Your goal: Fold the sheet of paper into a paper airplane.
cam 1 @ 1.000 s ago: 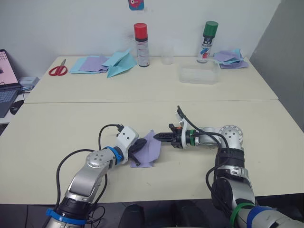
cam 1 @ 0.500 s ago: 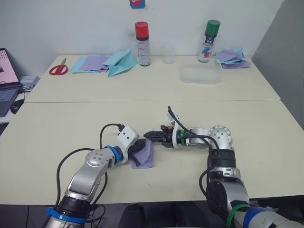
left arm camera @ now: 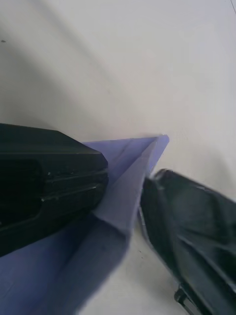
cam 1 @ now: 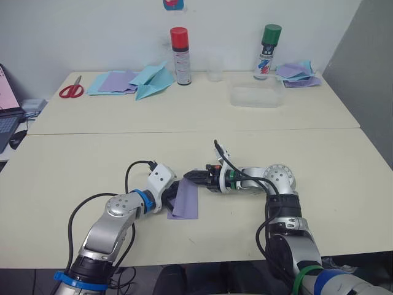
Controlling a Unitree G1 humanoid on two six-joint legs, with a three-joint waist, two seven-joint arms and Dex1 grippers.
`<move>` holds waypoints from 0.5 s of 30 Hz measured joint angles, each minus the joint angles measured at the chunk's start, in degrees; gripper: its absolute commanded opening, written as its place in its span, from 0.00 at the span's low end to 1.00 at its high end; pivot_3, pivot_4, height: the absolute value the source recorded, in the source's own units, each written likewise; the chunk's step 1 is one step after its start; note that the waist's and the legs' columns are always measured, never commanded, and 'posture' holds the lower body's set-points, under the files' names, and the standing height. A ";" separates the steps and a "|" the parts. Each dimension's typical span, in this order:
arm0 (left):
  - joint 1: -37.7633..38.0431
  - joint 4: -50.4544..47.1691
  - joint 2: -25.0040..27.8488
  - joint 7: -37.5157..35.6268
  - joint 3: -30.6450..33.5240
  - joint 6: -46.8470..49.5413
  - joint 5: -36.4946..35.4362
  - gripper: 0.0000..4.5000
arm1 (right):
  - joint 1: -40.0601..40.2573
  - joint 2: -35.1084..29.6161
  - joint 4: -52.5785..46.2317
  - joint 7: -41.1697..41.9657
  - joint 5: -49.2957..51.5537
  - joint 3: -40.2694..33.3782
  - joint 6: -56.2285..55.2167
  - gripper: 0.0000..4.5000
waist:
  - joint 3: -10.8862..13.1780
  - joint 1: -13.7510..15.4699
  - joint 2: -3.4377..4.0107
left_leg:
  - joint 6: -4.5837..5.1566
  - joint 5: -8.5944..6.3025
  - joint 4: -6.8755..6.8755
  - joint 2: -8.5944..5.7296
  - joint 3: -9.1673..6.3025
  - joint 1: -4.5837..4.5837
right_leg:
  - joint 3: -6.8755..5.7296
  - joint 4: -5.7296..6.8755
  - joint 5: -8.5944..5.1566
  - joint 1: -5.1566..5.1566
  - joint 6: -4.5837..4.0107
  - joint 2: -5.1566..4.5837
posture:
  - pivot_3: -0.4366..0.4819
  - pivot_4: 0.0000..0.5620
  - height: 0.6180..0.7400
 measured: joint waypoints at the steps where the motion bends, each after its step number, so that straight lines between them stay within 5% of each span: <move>1: 0.50 -0.10 0.64 -0.01 0.54 0.00 -0.20 0.00 | 0.41 0.00 0.00 0.47 -0.01 0.48 -0.23 0.09 | 0.00 -0.11 0.00 | 0.00 0.00 -0.01 0.01 0.00 0.00 | 0.00 0.00 0.00 0.00 0.00 0.01 | 0.48 0.27 1.00; 3: 1.08 -0.15 1.39 0.04 1.76 0.00 -0.43 0.00 | 0.46 -0.01 -0.54 1.81 0.22 1.13 -0.41 0.01 | -0.03 -0.26 -0.04 | 0.00 0.00 -0.04 0.03 0.00 0.07 | 0.00 0.01 0.00 0.02 0.00 0.02 | 0.48 0.27 1.00; 15: 8.17 -4.09 9.24 -3.71 10.82 5.68 -6.73 0.00 | 1.58 -3.15 -2.74 11.95 -7.56 17.52 -12.47 0.01 | -0.09 -1.65 -0.21 | 0.00 0.00 -0.06 0.15 -0.08 0.22 | -0.04 0.21 -0.07 0.02 -0.12 0.13 | 0.48 0.27 1.00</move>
